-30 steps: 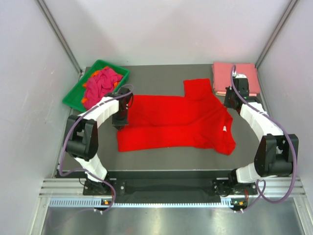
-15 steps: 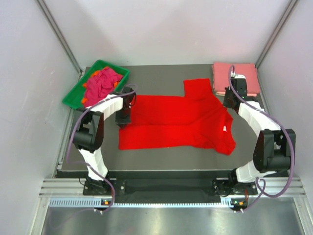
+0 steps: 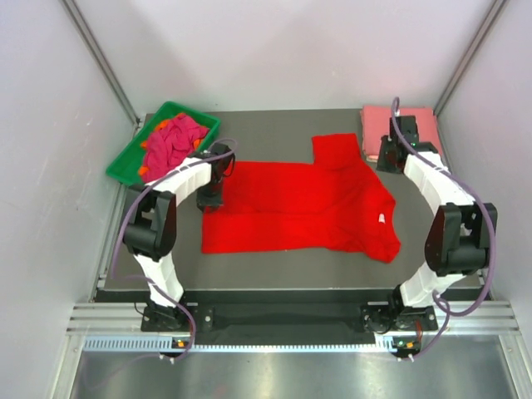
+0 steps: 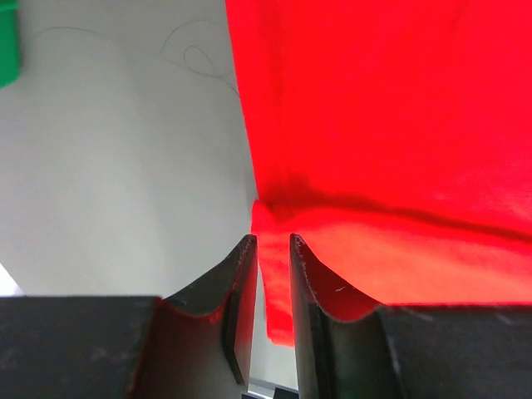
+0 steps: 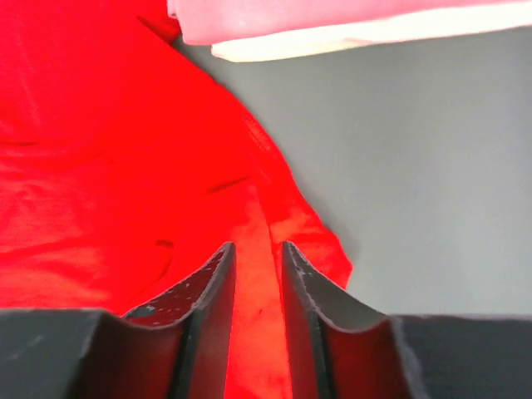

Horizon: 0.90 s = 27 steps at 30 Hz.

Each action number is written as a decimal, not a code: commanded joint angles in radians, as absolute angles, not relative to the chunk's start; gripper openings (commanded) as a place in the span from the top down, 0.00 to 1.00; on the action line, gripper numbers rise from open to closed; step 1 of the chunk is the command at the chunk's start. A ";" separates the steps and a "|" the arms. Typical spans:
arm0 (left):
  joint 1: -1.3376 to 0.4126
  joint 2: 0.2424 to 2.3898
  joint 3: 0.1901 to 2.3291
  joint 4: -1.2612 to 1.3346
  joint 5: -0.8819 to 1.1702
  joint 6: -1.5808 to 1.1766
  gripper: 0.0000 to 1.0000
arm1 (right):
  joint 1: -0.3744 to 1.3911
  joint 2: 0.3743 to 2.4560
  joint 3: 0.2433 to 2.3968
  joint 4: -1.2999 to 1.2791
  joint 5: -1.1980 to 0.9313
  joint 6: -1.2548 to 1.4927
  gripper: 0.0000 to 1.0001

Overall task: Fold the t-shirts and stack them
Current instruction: Fold the tshirt

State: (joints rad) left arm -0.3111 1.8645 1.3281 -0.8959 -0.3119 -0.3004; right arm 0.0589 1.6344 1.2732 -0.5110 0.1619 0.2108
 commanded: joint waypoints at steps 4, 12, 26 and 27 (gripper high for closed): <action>-0.400 1.657 1.264 -0.847 -0.219 -0.362 0.73 | 0.032 1.562 1.280 -0.903 0.141 0.537 0.67; -0.420 1.549 0.987 -0.536 0.165 -0.520 0.73 | -0.123 1.352 0.909 -0.885 0.129 0.701 0.72; -0.423 1.677 0.910 -0.649 -0.258 -0.512 0.74 | -0.138 1.535 0.851 -0.776 0.320 0.592 0.82; -0.423 1.683 0.898 -0.666 -0.282 -0.520 0.74 | -0.138 1.569 0.862 -0.782 0.337 0.588 0.82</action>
